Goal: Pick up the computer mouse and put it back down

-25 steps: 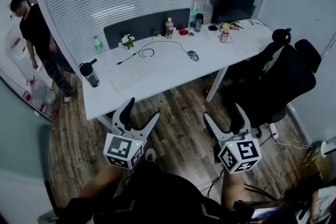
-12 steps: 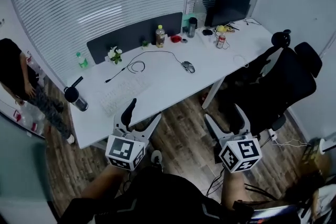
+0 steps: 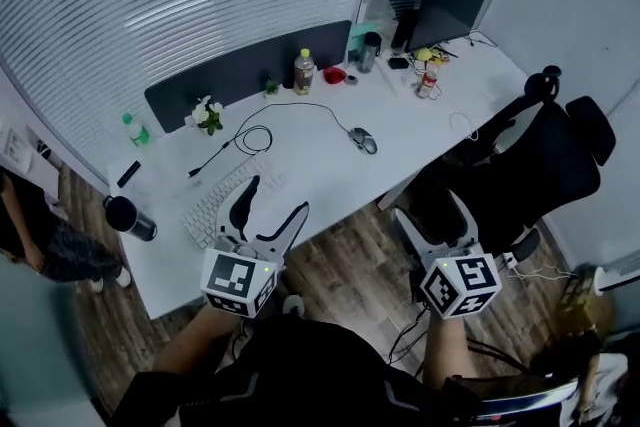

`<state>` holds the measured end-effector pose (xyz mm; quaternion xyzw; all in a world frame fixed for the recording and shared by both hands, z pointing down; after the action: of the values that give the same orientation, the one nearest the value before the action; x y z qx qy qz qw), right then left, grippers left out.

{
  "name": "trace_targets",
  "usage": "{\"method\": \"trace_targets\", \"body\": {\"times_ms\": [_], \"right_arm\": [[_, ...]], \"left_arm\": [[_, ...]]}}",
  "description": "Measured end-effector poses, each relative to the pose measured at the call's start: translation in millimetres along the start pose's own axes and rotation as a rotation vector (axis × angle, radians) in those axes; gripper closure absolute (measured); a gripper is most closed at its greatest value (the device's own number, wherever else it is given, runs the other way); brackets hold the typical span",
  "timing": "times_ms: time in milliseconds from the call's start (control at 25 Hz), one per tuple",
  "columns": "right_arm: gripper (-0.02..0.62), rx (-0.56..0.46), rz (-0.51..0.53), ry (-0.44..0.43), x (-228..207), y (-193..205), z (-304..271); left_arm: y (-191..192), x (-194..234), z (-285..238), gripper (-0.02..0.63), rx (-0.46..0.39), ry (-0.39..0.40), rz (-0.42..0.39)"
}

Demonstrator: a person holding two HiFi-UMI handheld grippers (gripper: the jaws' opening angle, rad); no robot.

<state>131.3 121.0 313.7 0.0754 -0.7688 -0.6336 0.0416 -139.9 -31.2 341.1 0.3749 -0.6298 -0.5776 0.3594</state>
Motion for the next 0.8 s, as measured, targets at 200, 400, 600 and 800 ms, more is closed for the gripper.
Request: {"method": "trace_targets", "body": {"times_ms": [200,400,600,800], "right_arm": [[0.173,0.012,0.006,-0.012,7.3,-2.4,-37.0],[0.173,0.027,0.000,-0.046,-0.7,-3.8,-75.9],[0.173,0.031,-0.006,-0.102,-23.1,-4.9,-120.5],[0.173,0.030,0.014,-0.201,-51.1,-12.0,-177.5]], "left_arm": [[11.2,30.2,-11.1,0.244,0.010,-0.020,0.035],[15.0,45.2,-18.0,0.244,0.032,-0.071,0.037],[16.2,55.7,-28.4,0.244,0.059,-0.156,0.032],[16.5,64.3,-51.0,0.244,0.079,-0.287,0.029]]}}
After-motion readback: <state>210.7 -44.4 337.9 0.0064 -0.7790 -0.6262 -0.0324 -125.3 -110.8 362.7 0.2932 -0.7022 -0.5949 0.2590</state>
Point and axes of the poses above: the fingertips, and each gripper's own axes: z backward along the fingers, x to its left, y out of its underside, the point moved 10 cm from there along z, backward along the fingers, and after that the axes turned 4 degrees about y, right-handed, at the moved point
